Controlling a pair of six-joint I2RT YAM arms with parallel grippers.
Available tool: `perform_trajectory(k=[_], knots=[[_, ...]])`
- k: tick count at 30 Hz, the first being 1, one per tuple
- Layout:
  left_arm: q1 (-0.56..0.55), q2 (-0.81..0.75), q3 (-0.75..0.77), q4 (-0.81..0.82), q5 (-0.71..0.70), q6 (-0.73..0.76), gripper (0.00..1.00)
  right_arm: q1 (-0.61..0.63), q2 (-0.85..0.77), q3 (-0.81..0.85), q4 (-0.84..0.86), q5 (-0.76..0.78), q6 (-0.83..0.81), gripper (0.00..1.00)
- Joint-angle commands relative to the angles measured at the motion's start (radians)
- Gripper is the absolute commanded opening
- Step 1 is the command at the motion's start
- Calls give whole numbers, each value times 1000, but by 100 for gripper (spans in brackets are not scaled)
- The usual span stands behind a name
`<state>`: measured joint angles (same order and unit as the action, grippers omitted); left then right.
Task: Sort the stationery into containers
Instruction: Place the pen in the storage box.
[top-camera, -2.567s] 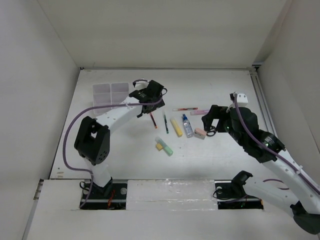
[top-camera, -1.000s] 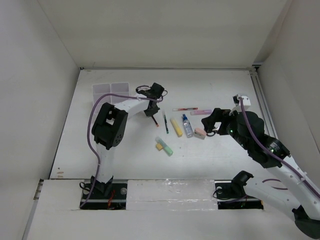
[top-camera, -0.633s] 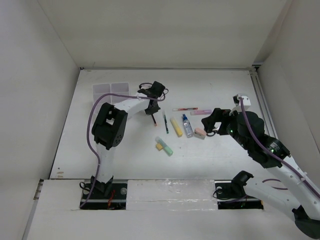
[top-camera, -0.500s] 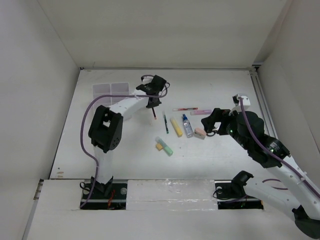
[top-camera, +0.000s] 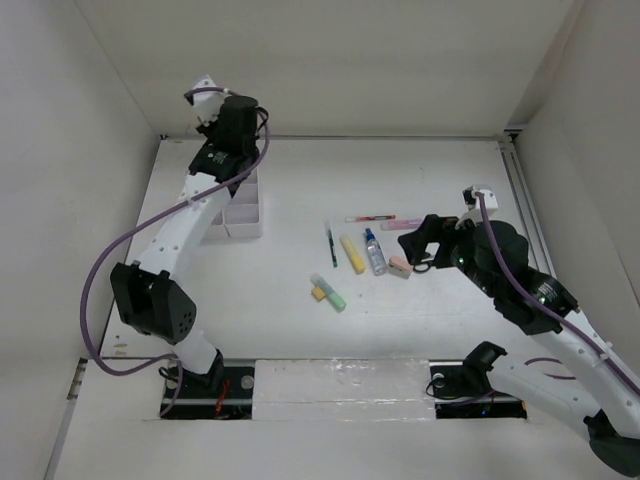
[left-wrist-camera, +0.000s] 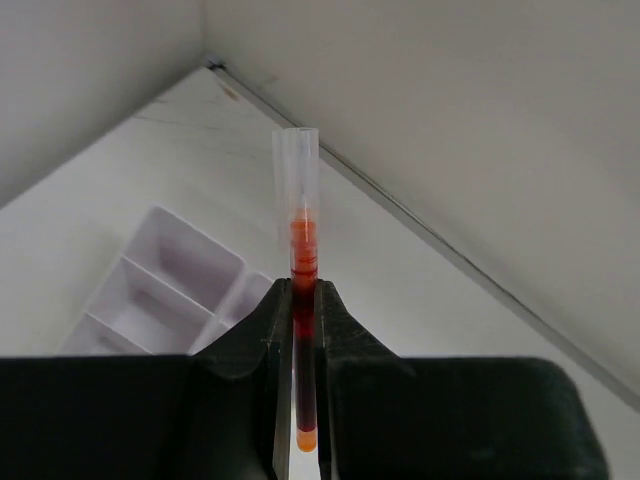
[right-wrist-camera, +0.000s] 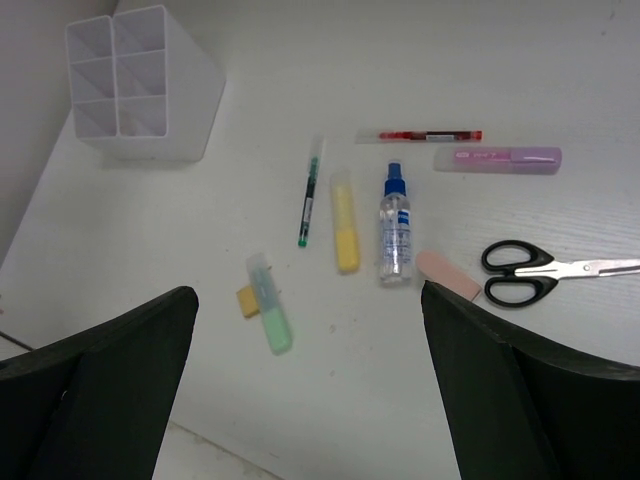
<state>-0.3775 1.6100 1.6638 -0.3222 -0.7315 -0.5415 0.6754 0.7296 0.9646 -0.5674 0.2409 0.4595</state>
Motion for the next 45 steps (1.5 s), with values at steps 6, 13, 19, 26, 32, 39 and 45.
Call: perform_trajectory(k=[6, 13, 19, 26, 32, 39, 45], knots=[[175, -110, -222, 374, -120, 95, 0, -2, -22, -37, 106, -78, -16, 100], [193, -154, -338, 511, -86, 63, 0, -2, 8, -55, 127, -89, -16, 100], [193, -156, -455, 695, -13, 48, 0, -2, 8, -82, 147, -98, -16, 100], [158, -69, -441, 775, 1, 61, 0, -2, 28, -93, 158, -98, 2, 100], [158, 5, -423, 752, 35, -6, 0, -2, 37, -93, 158, -89, 11, 100], [158, 44, -446, 779, 66, -64, 0, -2, 37, -84, 158, -89, 11, 100], [149, 76, -466, 788, 76, -100, 0, -2, 19, -84, 158, -71, 11, 100]])
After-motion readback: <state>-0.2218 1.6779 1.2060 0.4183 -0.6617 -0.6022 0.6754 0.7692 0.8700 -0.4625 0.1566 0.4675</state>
